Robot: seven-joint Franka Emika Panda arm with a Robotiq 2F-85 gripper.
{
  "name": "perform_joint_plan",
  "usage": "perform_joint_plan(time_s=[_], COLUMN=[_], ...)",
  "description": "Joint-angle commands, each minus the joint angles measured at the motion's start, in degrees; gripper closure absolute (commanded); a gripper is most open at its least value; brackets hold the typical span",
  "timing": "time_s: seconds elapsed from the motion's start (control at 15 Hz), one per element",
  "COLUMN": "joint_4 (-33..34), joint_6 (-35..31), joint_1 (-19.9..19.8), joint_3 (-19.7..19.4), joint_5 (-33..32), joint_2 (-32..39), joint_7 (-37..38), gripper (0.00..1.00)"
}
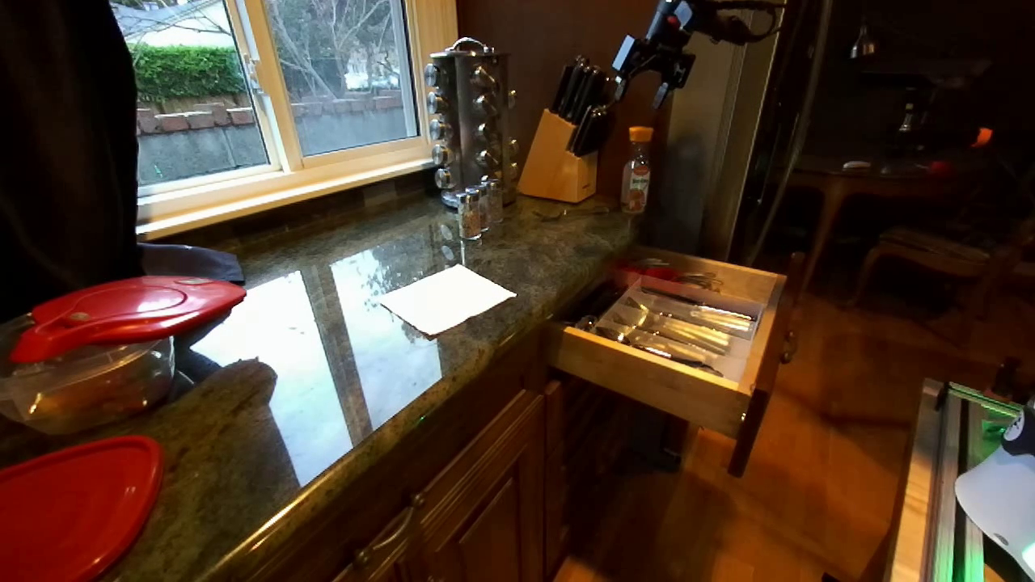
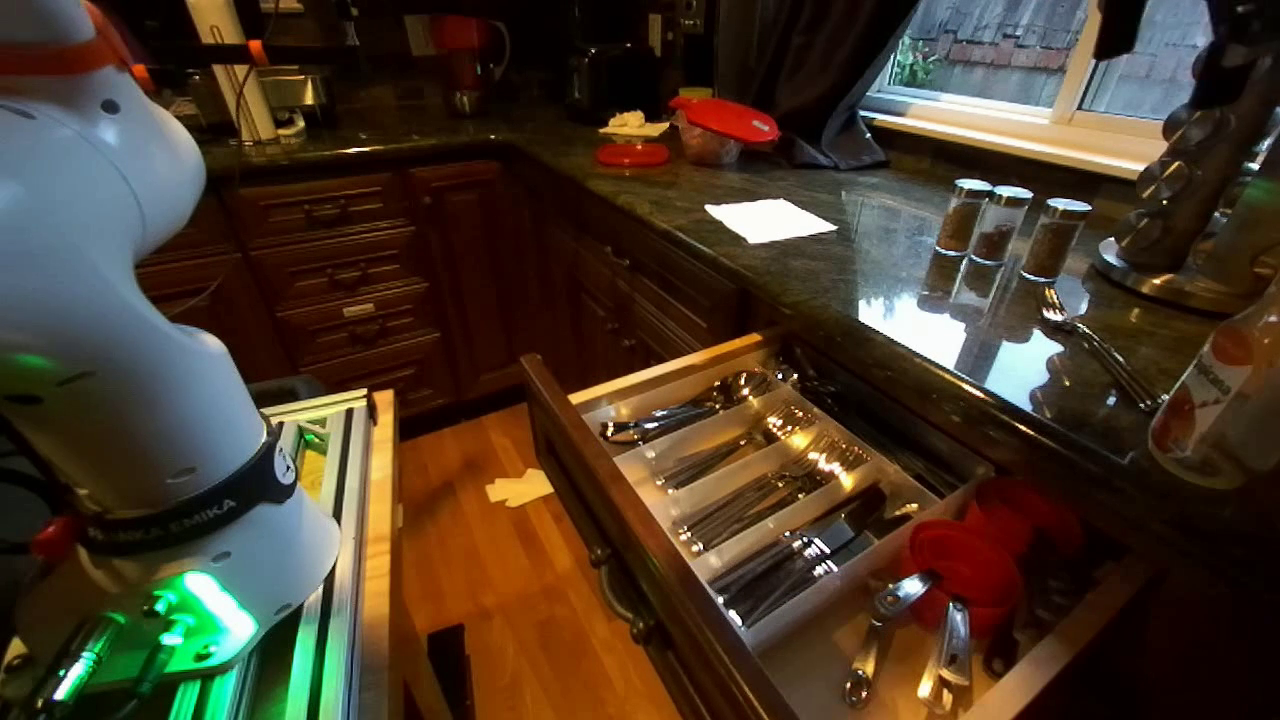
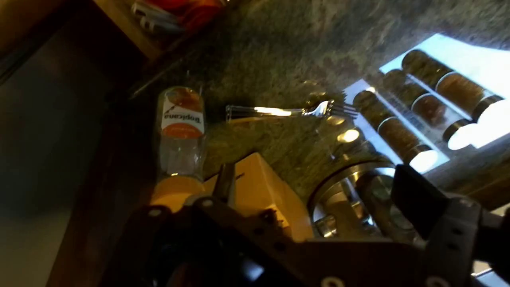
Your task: Move the bottle to the left
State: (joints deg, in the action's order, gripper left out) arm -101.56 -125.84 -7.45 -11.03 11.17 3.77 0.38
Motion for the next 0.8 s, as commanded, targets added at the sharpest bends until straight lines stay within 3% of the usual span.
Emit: perform_joint_plan(time_s=[0.0,0.73], joint_4=[2.2,5.4], joint_6=[-5.9,-13.9], joint_1=[-1.3,-1.7], joint_3=[-0.1,-2.0], joint_5=[-3.9,-11.0], joint_2=[4.9,12.5], joint_7=[5.6,14.9], gripper=[0.00,0.00])
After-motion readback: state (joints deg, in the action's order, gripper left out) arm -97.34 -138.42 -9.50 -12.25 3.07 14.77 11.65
